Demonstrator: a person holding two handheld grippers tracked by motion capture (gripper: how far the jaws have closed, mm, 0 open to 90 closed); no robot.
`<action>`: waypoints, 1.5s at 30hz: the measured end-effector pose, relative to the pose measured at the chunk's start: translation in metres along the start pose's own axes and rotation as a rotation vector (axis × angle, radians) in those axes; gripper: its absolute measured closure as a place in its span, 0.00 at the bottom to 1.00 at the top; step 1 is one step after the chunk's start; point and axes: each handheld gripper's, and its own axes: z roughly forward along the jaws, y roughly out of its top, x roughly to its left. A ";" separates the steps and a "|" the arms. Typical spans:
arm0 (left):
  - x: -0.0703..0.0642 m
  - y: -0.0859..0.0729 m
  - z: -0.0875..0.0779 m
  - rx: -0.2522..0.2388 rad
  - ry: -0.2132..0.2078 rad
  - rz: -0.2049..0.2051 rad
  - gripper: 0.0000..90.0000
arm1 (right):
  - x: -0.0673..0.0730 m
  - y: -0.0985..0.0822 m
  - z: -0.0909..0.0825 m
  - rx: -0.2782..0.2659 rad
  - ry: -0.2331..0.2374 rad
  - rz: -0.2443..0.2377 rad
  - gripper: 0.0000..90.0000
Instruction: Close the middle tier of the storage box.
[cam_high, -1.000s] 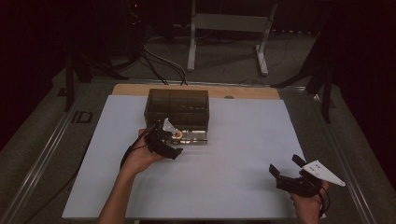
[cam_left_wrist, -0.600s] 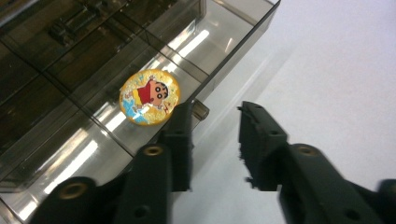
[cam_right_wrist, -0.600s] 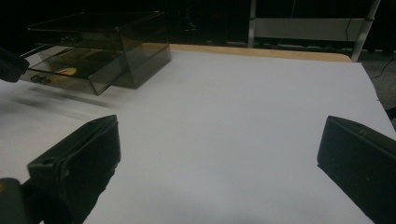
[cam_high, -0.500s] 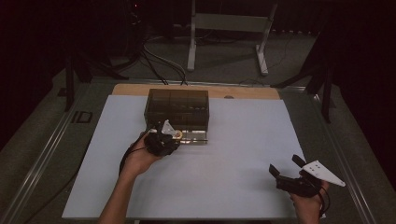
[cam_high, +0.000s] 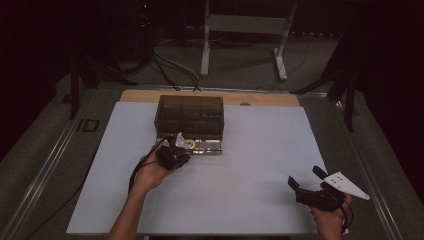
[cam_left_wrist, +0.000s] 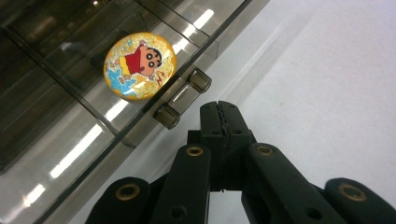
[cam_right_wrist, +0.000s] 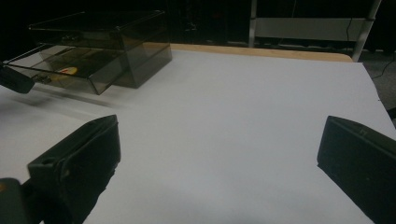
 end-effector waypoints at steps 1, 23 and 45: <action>0.000 -0.001 0.001 0.002 0.002 -0.003 1.00 | 0.000 0.000 0.000 -0.001 0.000 0.000 0.00; 0.009 -0.009 0.019 0.014 -0.005 -0.078 1.00 | -0.001 0.000 0.000 -0.001 0.000 0.001 0.00; 0.020 -0.010 0.016 -0.010 0.028 -0.124 1.00 | 0.000 0.000 0.000 0.000 0.000 -0.001 0.00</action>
